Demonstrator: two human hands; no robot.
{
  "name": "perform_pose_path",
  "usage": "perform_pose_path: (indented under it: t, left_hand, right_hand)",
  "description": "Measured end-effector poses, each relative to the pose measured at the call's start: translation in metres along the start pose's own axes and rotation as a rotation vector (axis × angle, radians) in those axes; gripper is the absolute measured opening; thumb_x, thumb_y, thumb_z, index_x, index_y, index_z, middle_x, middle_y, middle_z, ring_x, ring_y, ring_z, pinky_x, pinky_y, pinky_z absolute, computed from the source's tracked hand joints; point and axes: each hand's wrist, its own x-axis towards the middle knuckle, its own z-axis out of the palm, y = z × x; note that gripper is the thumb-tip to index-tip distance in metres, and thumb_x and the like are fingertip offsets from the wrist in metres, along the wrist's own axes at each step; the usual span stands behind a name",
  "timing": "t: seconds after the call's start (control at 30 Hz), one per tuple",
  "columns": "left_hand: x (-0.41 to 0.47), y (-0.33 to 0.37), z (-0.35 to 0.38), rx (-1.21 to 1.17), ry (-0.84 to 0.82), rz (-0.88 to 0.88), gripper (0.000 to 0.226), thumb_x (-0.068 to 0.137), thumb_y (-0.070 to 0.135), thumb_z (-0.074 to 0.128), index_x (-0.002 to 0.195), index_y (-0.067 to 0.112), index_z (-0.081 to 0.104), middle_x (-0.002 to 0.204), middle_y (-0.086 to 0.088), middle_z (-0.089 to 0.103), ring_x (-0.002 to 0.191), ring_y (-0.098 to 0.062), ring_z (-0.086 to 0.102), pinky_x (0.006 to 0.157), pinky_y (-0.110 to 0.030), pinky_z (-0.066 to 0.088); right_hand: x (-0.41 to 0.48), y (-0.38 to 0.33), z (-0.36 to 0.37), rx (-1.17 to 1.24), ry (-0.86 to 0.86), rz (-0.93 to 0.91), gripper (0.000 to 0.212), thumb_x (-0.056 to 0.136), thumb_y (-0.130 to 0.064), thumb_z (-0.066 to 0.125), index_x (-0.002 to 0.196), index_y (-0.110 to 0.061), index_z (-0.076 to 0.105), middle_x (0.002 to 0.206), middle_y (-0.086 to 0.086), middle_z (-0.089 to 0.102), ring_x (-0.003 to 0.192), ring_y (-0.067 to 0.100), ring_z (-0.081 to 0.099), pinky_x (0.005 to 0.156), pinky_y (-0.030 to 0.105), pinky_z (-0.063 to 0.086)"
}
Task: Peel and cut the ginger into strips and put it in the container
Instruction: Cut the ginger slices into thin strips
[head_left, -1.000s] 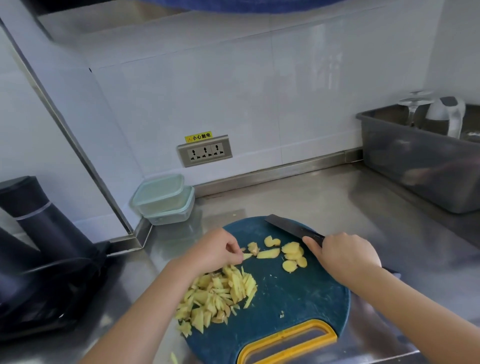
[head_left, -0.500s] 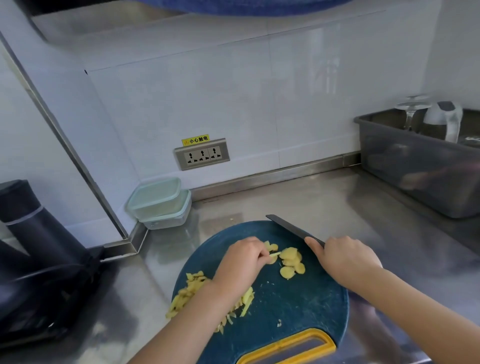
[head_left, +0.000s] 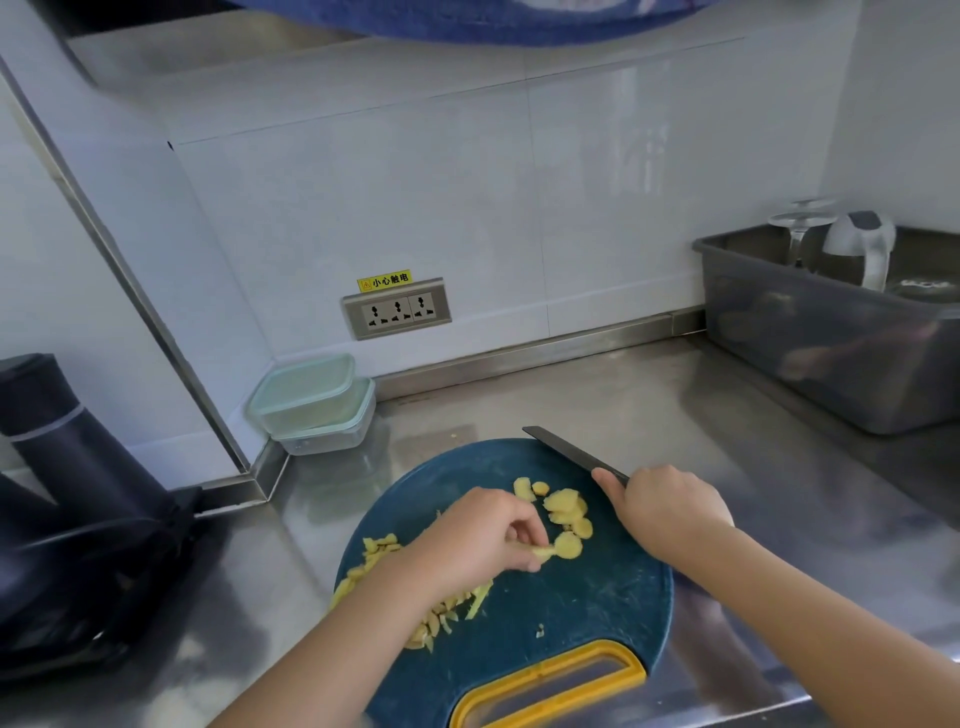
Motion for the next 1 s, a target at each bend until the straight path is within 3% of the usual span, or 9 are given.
perform_pose_path:
  t: [0.23, 0.37, 0.63, 0.77, 1.0]
  left_hand:
    - [-0.021, 0.006, 0.009, 0.018, 0.0, 0.07, 0.019, 0.086, 0.027, 0.067, 0.105, 0.027, 0.069, 0.098, 0.016, 0.057, 0.092, 0.0, 0.053, 0.081, -0.013, 0.042]
    - [-0.025, 0.0, 0.007, 0.028, 0.0, 0.051, 0.028, 0.084, 0.041, 0.066, 0.108, 0.028, 0.068, 0.103, 0.015, 0.06, 0.095, -0.001, 0.052, 0.089, -0.027, 0.046]
    - [-0.028, 0.006, 0.012, 0.137, 0.096, 0.063, 0.044, 0.086, 0.035, 0.065, 0.128, 0.029, 0.057, 0.119, 0.01, 0.055, 0.108, -0.006, 0.05, 0.092, -0.023, 0.041]
    - [-0.027, 0.01, 0.015, 0.118, 0.13, 0.084, 0.037, 0.088, 0.024, 0.064, 0.125, 0.025, 0.059, 0.115, 0.008, 0.058, 0.104, -0.006, 0.053, 0.089, -0.019, 0.042]
    - [-0.029, 0.013, 0.031, 0.261, 0.15, 0.187, 0.032, 0.095, 0.01, 0.053, 0.124, 0.02, 0.062, 0.117, 0.001, 0.062, 0.105, -0.015, 0.059, 0.092, -0.029, 0.046]
  right_hand:
    - [-0.001, 0.0, 0.0, -0.003, -0.005, -0.018, 0.063, 0.098, -0.059, 0.013, 0.066, -0.018, 0.049, 0.07, 0.0, 0.055, 0.072, 0.017, 0.06, 0.065, 0.027, 0.047]
    - [-0.001, 0.0, 0.0, -0.002, -0.001, -0.017, 0.063, 0.098, -0.059, 0.013, 0.067, -0.019, 0.05, 0.072, 0.0, 0.056, 0.073, 0.017, 0.06, 0.065, 0.027, 0.046]
    - [0.0, -0.001, 0.0, -0.023, 0.002, -0.017, 0.065, 0.098, -0.059, 0.013, 0.073, -0.017, 0.057, 0.079, 0.002, 0.063, 0.073, 0.016, 0.062, 0.066, 0.028, 0.051]
    - [-0.001, -0.002, -0.001, -0.039, 0.009, -0.012, 0.065, 0.098, -0.058, 0.014, 0.07, -0.016, 0.054, 0.076, 0.002, 0.062, 0.071, 0.017, 0.061, 0.062, 0.027, 0.047]
    - [-0.001, -0.003, -0.001, -0.037, -0.016, 0.003, 0.065, 0.099, -0.057, 0.013, 0.066, -0.016, 0.05, 0.07, 0.001, 0.056, 0.063, 0.014, 0.055, 0.059, 0.026, 0.043]
